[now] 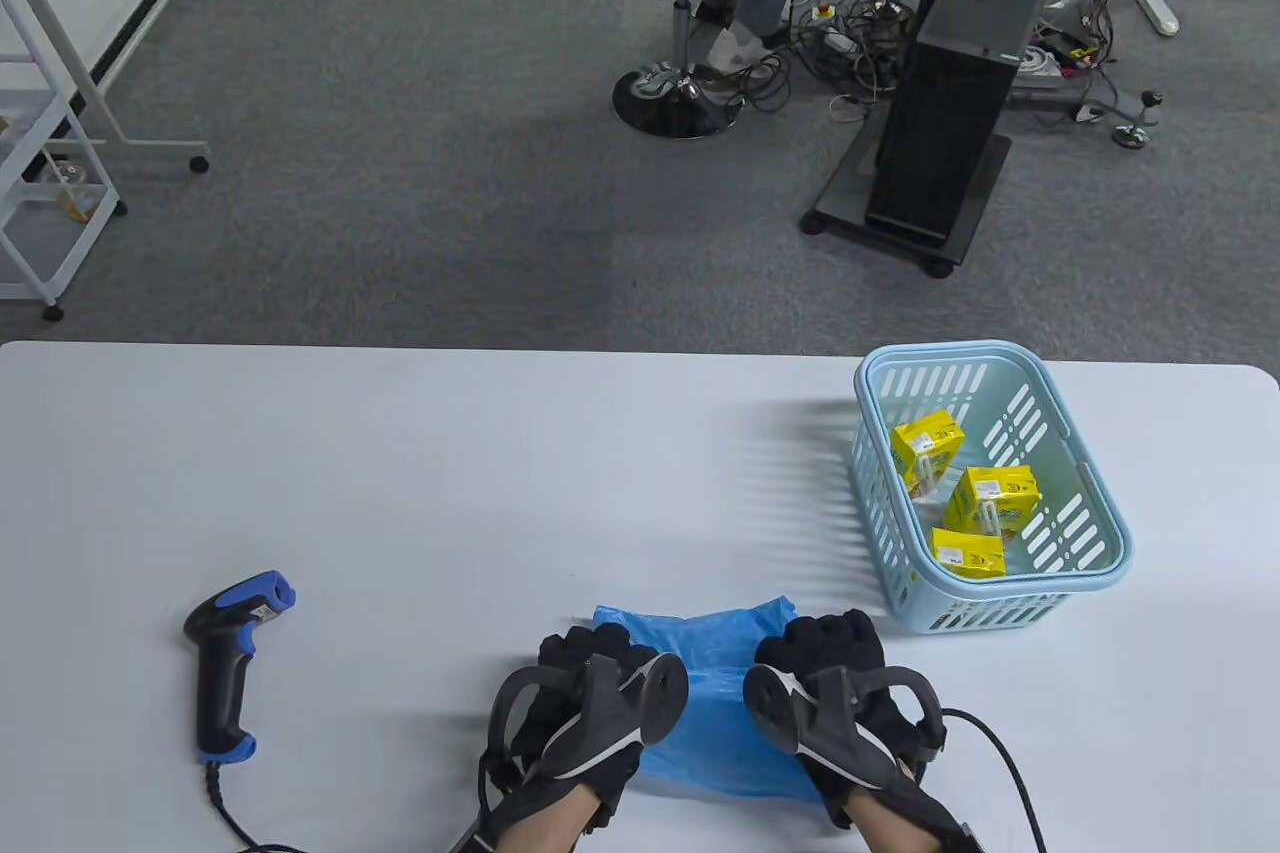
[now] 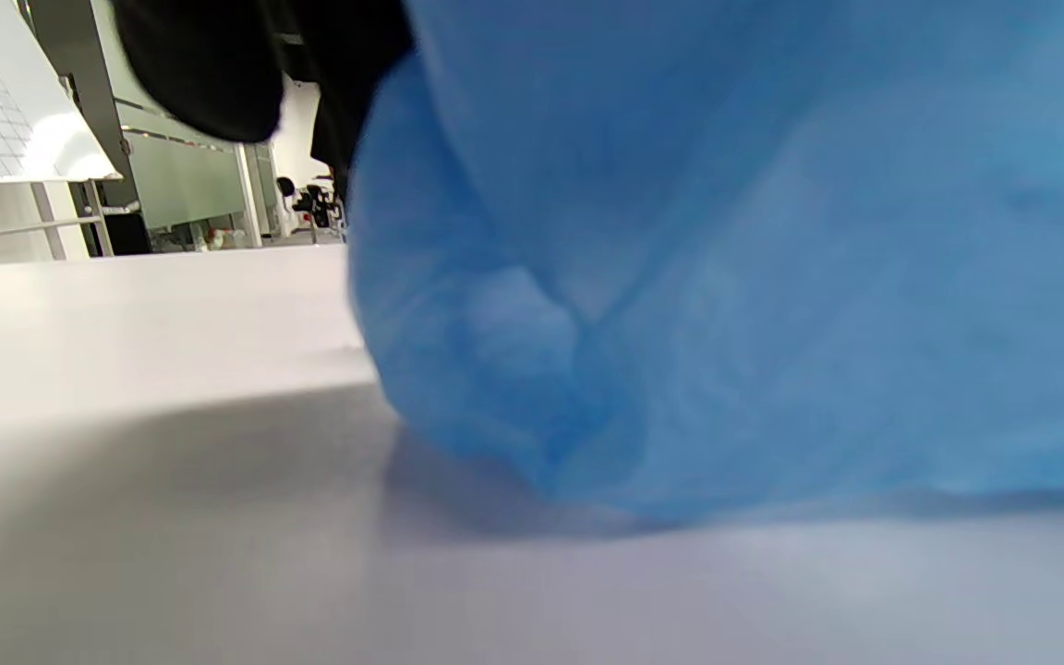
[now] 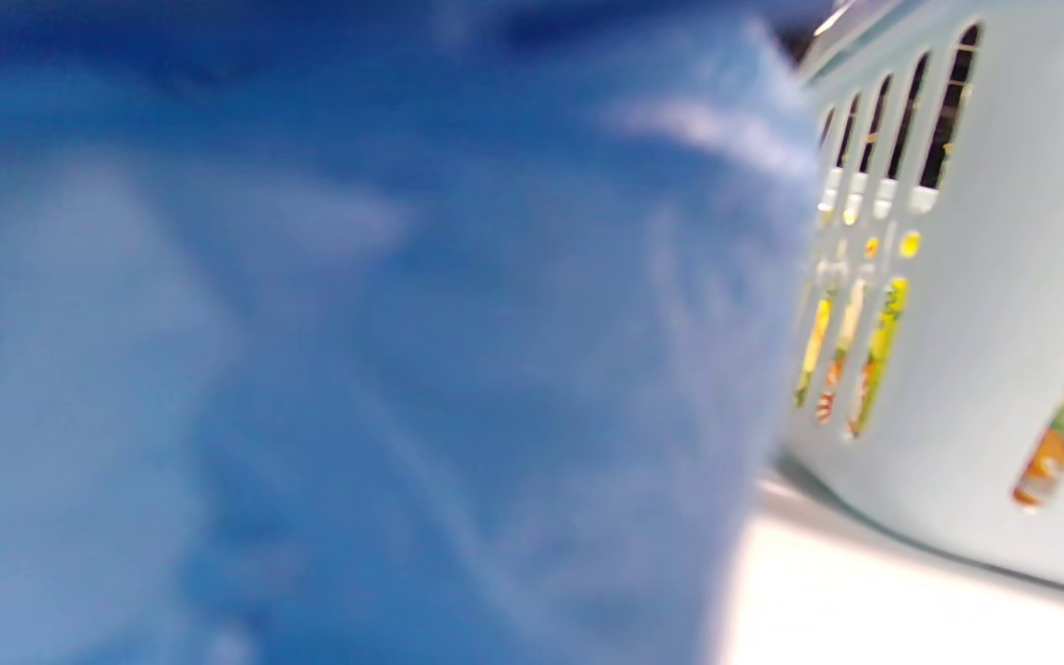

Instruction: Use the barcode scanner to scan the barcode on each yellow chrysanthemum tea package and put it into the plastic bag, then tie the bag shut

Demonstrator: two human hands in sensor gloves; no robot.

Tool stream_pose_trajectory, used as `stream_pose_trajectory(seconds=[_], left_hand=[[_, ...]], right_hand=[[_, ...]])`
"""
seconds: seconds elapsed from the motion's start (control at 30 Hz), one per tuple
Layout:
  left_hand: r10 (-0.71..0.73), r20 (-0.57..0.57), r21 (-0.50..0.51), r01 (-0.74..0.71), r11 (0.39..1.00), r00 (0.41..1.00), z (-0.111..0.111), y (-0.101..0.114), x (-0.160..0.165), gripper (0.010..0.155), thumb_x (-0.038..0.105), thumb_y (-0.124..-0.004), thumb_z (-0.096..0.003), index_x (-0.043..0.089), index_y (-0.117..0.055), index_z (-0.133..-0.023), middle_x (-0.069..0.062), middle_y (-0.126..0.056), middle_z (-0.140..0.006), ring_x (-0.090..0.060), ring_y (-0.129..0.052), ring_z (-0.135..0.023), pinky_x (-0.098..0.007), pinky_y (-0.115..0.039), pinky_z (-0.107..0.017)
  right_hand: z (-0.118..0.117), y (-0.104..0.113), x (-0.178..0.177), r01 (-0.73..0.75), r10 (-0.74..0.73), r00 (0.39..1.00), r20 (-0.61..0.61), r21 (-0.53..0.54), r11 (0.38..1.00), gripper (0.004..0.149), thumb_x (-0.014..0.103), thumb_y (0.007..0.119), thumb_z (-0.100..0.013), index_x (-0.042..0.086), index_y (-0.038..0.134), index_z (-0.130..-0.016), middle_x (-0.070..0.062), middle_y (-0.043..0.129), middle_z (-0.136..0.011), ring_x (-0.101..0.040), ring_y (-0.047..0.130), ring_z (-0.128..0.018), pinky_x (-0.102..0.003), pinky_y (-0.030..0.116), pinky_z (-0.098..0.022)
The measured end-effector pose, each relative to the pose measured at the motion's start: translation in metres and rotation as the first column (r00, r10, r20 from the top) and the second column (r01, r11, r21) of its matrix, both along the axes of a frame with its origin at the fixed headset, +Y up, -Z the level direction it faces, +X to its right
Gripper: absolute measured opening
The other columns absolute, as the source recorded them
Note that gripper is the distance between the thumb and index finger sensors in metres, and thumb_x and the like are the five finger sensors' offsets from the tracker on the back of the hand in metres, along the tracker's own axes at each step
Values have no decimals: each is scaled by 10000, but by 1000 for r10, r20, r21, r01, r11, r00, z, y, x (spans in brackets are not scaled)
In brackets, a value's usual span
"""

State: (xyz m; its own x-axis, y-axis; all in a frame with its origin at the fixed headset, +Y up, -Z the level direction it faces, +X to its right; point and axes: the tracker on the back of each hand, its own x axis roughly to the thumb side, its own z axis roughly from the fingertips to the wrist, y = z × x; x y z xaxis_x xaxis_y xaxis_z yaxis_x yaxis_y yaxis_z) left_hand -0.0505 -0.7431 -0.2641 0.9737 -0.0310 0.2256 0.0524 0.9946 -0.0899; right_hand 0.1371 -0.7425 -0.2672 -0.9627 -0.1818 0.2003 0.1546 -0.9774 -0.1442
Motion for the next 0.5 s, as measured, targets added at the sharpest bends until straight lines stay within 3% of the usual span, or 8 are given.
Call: stream_pose_trajectory(seconds=[0.03, 0.1, 0.17, 0.2, 0.3, 0.33, 0.4, 0.5], left_hand=[[4, 3, -7, -4, 1000, 1000, 0, 0, 0, 401, 398, -868, -456, 331, -835, -850, -97, -715, -1065, -384, -774, -978, -583, -727, -626], [17, 8, 8, -17, 1000, 1000, 1, 0, 0, 377, 407, -877, -449, 319, -827, -812, -99, -770, -1040, -373, -845, -935, -538, -781, -593], [4, 8, 44, -4, 999, 1000, 2, 1, 0, 310, 373, -881, -444, 308, -830, -743, -44, -875, -953, -323, -933, -862, -491, -829, -557], [-6, 0, 71, 6, 997, 1000, 3, 1, -1, 295, 358, -883, -442, 303, -828, -726, -14, -912, -900, -277, -979, -813, -455, -859, -527], [23, -18, 63, -21, 998, 1000, 2, 1, -4, 294, 335, -885, -441, 307, -813, -725, 22, -950, -799, -194, -1041, -677, -392, -893, -462], [34, -21, 53, -32, 998, 999, 1, 0, -6, 309, 326, -881, -445, 314, -803, -743, 14, -942, -798, -190, -1036, -662, -391, -888, -461], [43, -5, 48, -43, 998, 999, 1, -1, -6, 436, 324, -870, -452, 356, -743, -868, 1, -907, -806, -185, -1003, -647, -404, -866, -485], [62, 29, 42, -63, 997, 998, -1, 0, -8, 519, 343, -864, -452, 390, -746, -955, 26, -889, -758, -151, -966, -601, -421, -855, -502]], right_hand=[[0, -1, 0, -11, 11, 1000, -5, -2, 1000, 368, 315, 832, -321, 334, 775, -684, -18, 676, -982, -333, 597, -986, -629, 495, -718], [1, -3, -2, -24, 24, 1000, -13, -17, 1000, 351, 273, 823, -325, 352, 774, -664, 5, 680, -997, -319, 687, -971, -646, 545, -704], [0, -3, -2, 23, -24, 999, -27, -35, 999, 357, 226, 817, -330, 349, 779, -663, 40, 786, -897, -206, 893, -799, -613, 632, -680], [0, -2, -2, 53, -54, 998, -28, -48, 997, 393, 210, 809, -336, 349, 773, -702, 35, 818, -846, -193, 918, -739, -604, 641, -675], [1, 0, 0, 28, -30, 999, -26, -61, 998, 680, 276, 805, -339, 350, 614, -987, 33, 840, -748, -188, 906, -608, -567, 643, -675], [1, 0, 0, 30, -31, 999, -31, -43, 999, 656, 303, 811, -332, 338, 661, -970, 32, 841, -722, -188, 896, -586, -561, 645, -671], [0, 1, 1, 22, -24, 1000, -21, -54, 998, 483, 323, 813, -326, 325, 858, -807, 37, 840, -669, -188, 879, -553, -557, 648, -666], [1, 1, 3, 11, -12, 1000, -24, -49, 999, 432, 331, 837, -306, 347, 826, -737, 48, 796, -708, -221, 839, -678, -585, 597, -691]])
